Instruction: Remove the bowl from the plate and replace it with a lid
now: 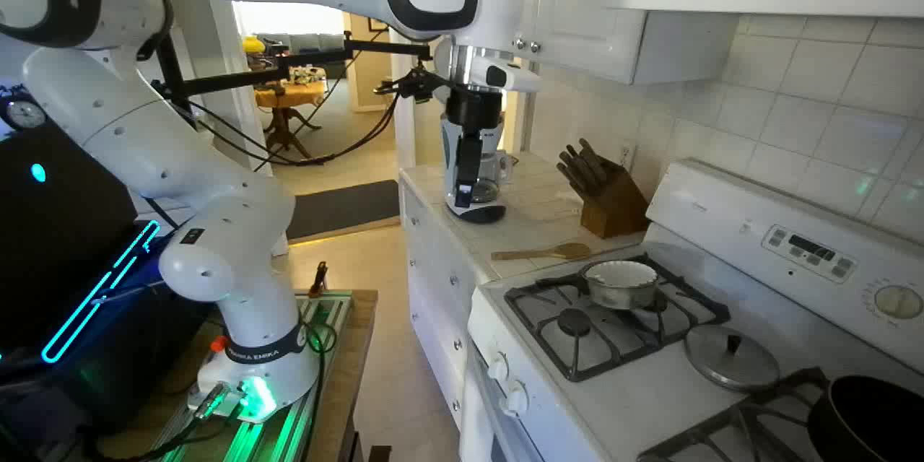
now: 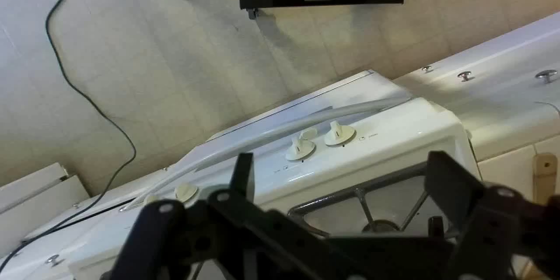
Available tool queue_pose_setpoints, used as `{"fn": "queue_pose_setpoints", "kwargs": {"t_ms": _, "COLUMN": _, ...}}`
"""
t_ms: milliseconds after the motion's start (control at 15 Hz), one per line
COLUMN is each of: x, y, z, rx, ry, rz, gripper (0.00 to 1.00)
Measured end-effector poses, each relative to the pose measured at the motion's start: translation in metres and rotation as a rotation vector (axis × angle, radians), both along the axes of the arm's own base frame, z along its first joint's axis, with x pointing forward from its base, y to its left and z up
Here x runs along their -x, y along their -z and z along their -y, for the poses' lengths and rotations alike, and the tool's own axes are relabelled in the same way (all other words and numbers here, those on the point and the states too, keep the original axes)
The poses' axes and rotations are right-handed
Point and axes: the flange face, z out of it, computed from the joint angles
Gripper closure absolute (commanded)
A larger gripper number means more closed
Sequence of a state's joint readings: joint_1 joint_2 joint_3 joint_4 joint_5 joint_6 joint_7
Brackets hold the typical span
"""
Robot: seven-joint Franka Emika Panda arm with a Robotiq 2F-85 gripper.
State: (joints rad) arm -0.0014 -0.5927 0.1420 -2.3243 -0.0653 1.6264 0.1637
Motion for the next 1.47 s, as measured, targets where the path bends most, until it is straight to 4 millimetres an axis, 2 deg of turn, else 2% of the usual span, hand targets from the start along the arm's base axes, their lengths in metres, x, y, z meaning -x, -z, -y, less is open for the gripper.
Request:
{"fn": "queue_pose_setpoints", "kwargs": {"t_ms": 533, "x": 0.000, "y": 0.000, "z": 0.000, "rx": -0.001, "ry": 0.000, "rz": 0.000, "gripper": 0.00}}
{"fn": "queue_pose_setpoints", "kwargs": {"t_ms": 867, "x": -0.008, "y": 0.006, "z": -0.004, "rx": -0.030, "ry": 0.100, "rz": 0.032, "gripper": 0.00}}
{"fn": "queue_pose_setpoints", "kwargs": {"t_ms": 1067, "x": -0.026, "y": 0.020, "z": -0.018, "rx": -0.074, "ry": 0.157, "rz": 0.072, "gripper": 0.00}}
{"fn": "queue_pose_setpoints", "kwargs": {"t_ms": 1467, "x": -0.060, "y": 0.060, "z": -0.050, "rx": -0.085, "ry": 0.213, "rz": 0.126, "gripper": 0.00}}
